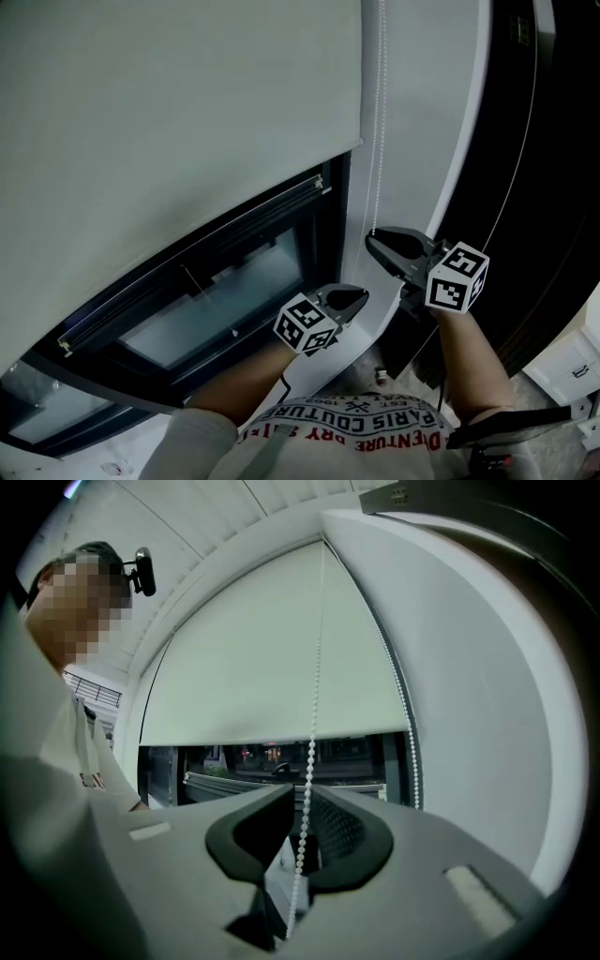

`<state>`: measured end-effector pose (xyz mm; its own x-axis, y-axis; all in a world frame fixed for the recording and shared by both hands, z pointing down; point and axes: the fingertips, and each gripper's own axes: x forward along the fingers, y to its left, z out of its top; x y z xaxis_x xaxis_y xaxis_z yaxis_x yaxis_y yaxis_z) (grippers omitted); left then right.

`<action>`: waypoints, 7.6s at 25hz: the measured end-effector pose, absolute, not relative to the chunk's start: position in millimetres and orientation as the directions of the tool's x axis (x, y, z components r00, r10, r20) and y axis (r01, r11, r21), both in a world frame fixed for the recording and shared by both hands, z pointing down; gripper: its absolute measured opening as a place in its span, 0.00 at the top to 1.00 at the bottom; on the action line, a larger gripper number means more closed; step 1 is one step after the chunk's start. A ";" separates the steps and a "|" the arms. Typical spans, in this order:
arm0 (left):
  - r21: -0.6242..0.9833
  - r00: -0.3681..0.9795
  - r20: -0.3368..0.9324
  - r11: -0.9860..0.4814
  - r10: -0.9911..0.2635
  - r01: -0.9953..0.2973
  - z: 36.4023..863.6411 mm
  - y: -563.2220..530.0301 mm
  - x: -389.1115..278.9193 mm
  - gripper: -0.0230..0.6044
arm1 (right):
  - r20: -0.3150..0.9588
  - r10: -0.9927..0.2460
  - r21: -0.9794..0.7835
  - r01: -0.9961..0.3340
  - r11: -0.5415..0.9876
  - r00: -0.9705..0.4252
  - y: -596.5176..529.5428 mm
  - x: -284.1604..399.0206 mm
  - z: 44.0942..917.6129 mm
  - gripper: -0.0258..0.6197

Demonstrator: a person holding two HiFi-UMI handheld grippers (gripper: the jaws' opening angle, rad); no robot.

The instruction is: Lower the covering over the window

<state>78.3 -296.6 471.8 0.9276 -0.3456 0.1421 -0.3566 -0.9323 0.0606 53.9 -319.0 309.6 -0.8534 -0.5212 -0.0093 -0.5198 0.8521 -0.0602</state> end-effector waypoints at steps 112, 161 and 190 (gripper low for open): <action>0.118 0.864 0.140 -0.858 -0.484 -0.500 446.2 -339.1 60.7 0.93 | 0.404 -0.461 -0.450 -0.611 0.652 -0.790 -261.3 60.8 644.6 0.95; 0.184 0.836 0.105 -0.815 -0.539 -0.549 415.1 -50.2 108.6 0.96 | 0.170 -0.556 -0.281 -0.581 0.764 -0.814 -50.6 145.1 451.1 0.95; 0.162 0.834 0.100 -0.818 -0.543 -0.552 402.9 18.0 114.9 0.96 | 0.151 -0.570 -0.233 -0.589 0.774 -0.808 13.5 150.6 436.7 0.95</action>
<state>114.9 18.0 402.9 0.8337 -0.5431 0.1003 -0.5523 -0.8177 0.1623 150.6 13.5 436.7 -0.8079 -0.5697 0.1505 -0.5891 0.7738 -0.2328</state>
